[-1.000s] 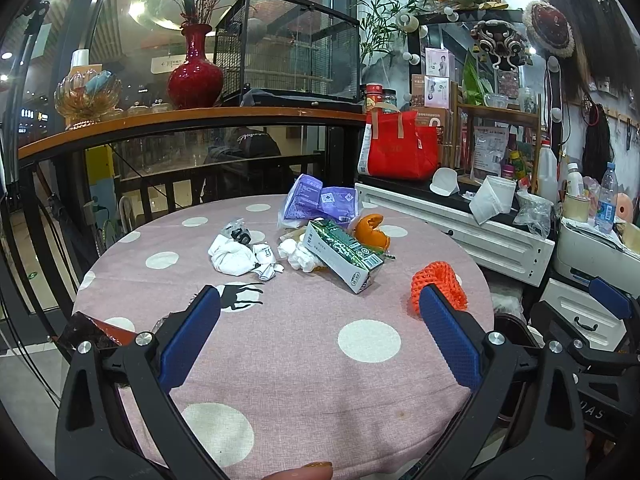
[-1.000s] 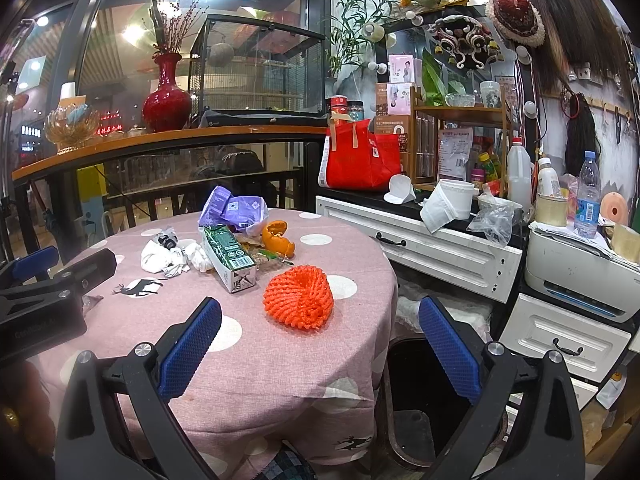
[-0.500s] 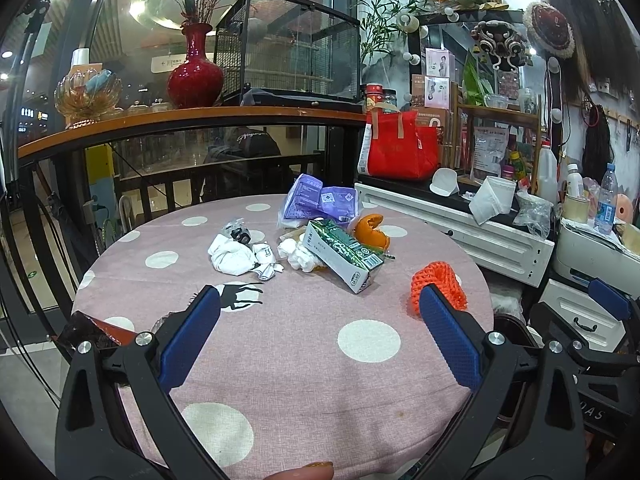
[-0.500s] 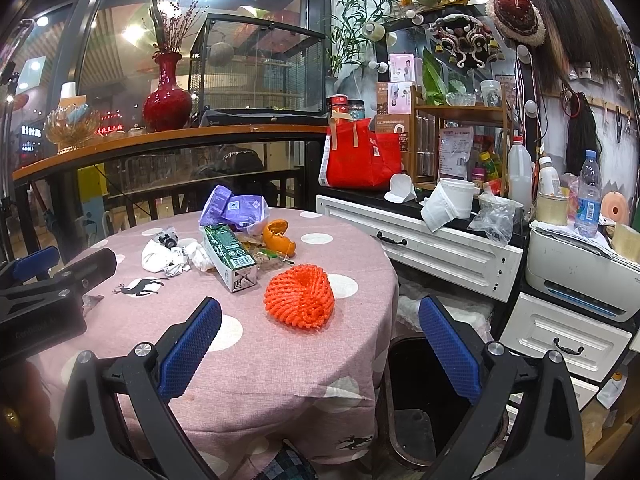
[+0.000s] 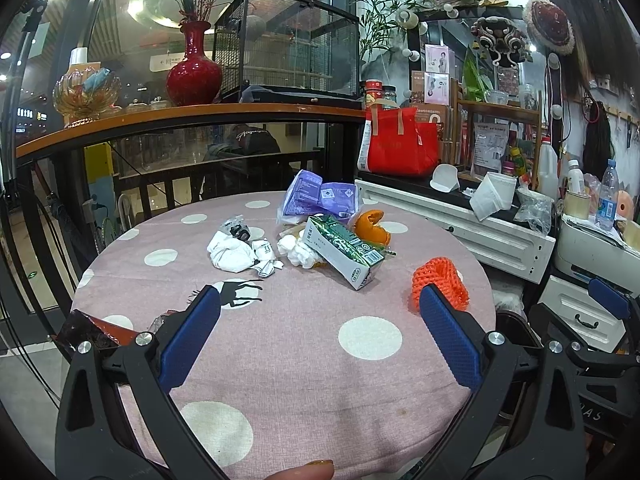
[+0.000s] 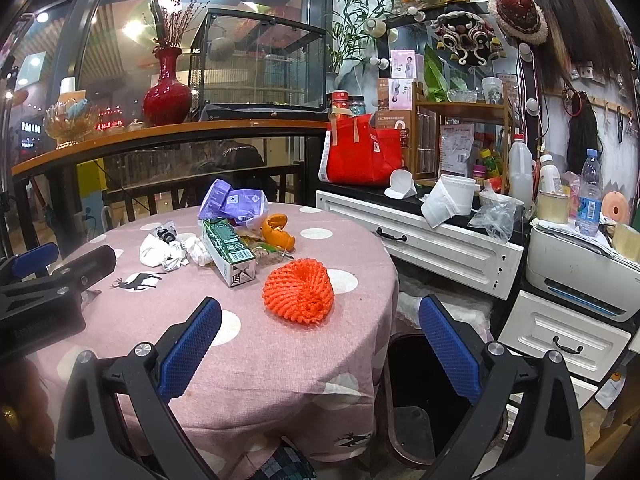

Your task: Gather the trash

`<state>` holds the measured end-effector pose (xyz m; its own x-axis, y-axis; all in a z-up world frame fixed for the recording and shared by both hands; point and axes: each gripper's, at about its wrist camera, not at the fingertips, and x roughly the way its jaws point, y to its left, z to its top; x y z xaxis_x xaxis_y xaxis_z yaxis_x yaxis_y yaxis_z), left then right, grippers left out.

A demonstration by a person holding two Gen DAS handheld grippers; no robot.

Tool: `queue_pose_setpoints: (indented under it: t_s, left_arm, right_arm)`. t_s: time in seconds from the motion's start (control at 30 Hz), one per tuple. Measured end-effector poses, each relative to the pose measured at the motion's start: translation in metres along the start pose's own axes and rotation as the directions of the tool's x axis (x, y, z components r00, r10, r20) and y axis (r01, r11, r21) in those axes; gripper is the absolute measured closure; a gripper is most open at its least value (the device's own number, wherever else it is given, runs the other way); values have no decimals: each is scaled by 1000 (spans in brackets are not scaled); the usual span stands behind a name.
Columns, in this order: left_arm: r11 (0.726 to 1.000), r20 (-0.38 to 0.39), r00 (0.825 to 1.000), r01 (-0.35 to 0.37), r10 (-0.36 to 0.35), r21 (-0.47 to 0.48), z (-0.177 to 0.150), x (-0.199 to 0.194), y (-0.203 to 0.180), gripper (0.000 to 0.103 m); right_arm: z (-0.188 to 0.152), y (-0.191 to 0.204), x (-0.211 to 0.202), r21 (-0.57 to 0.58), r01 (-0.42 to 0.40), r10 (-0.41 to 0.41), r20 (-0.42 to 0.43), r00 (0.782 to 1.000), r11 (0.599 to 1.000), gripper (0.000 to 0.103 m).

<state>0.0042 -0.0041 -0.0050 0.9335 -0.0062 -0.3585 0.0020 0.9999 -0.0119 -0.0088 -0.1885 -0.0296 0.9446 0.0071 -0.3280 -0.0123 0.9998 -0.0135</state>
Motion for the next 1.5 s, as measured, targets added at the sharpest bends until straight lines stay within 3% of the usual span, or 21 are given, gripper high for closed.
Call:
queue_pose_setpoints:
  t_s: [0.57,0.9,1.03,1.3,1.5]
  left_arm:
    - [1000,-16,1000,7,-6,9,-3,8,1,5]
    - [999,-91,995,33,-32,5,-12,26,1,5]
    - [999,-110,993,37,-36,12,-16,31,0,5]
    - [998,-204,978,50,-55,-33,-19,50,11,5]
    - [998,-276,959,60,-65,-28,-20,66,11,5]
  right_arm:
    - [-3,-3,7,2,3,-3,-23,1000,1000,6]
    - [-10,-7,36,10,-46,47,-165,985,999,6]
    - [-10,-10,57,18,-94,95,-254,962,995,6]
    - [-6,-18,113,84,-210,226,-425,876,974,6]
    - [7,-17,147,54,-235,234,-453,860,970,16]
